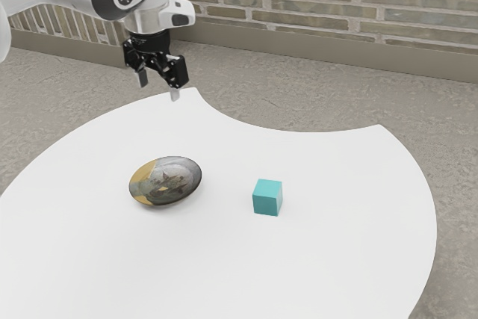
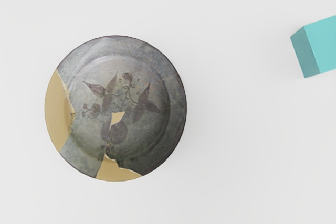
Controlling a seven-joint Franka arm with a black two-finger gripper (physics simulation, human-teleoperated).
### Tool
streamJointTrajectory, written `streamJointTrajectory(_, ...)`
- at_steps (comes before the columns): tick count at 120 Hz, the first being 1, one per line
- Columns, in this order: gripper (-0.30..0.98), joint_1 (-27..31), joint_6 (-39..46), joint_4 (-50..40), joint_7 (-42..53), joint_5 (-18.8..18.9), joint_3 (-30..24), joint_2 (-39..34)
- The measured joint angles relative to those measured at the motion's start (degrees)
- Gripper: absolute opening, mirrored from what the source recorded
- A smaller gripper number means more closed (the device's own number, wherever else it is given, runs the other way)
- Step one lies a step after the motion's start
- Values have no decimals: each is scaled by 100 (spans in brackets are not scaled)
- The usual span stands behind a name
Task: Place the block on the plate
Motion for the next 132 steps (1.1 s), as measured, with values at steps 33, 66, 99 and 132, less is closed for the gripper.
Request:
streamJointTrajectory(33, 69, -250, 425, 1141, -121, -201, 100, 1738)
streamJointTrajectory(66, 69, -356, 1105, 1806, -745, -1121, 109, 3161)
streamJointTrajectory(99, 69, -722, 1722, 1761, -1458, -1492, 44, 3652)
streamJointTrajectory(132, 69, -689, 1972, 1639, -1905, -1794, 50, 3842)
